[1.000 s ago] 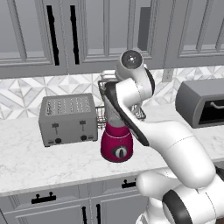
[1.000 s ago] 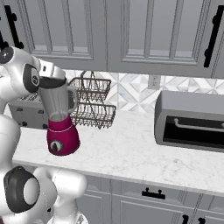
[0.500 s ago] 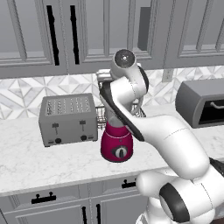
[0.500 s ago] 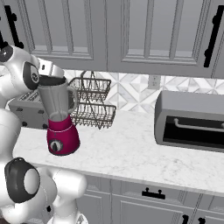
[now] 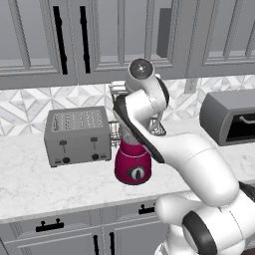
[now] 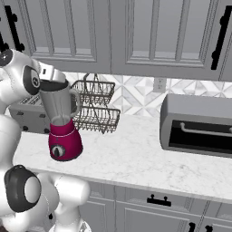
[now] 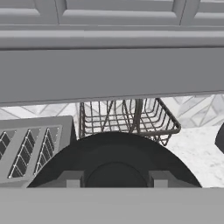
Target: Close the lid blender by securely placing the lid on top.
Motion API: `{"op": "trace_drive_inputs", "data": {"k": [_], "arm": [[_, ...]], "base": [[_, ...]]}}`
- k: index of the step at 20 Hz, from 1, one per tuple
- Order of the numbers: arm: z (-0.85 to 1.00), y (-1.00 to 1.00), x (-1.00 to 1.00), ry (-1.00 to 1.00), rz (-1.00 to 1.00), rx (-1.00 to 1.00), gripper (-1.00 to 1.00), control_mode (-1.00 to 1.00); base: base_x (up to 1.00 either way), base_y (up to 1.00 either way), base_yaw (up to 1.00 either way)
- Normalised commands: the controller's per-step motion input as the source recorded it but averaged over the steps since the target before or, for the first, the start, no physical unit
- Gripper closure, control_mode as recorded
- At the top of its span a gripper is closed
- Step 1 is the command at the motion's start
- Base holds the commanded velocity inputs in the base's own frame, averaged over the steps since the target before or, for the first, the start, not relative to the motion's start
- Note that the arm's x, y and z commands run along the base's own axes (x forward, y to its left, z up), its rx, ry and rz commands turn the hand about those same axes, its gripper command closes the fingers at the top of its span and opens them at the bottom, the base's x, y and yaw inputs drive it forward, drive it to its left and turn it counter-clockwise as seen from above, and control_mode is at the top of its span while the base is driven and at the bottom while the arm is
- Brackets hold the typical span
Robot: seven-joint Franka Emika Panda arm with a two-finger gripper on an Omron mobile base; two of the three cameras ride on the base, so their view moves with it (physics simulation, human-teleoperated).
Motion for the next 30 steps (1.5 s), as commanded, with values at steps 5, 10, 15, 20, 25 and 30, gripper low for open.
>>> {"op": "trace_drive_inputs", "data": {"k": [5,10,15,20,25,30], "arm": [[-0.50,0.00,0.06,-0.07,0.00,0.00,1.00,-1.00],[-0.53,0.00,0.01,-0.02,0.00,0.00,1.00,-1.00],[-0.42,0.00,-0.16,0.06,0.00,-0.01,1.00,-1.00],[-0.13,0.00,-0.41,0.20,0.00,-0.04,-1.00,-1.00],[-0.28,0.00,-0.49,0.13,0.00,-0.07,-1.00,-1.00],[-0.32,0.00,-0.67,0.08,0.00,-0.06,-1.00,-1.00]], "base": [[0.00,0.00,0.00],[0.00,0.00,0.00],[0.00,0.00,0.00],[0.00,0.00,0.00],[0.00,0.00,0.00],[0.00,0.00,0.00]]}}
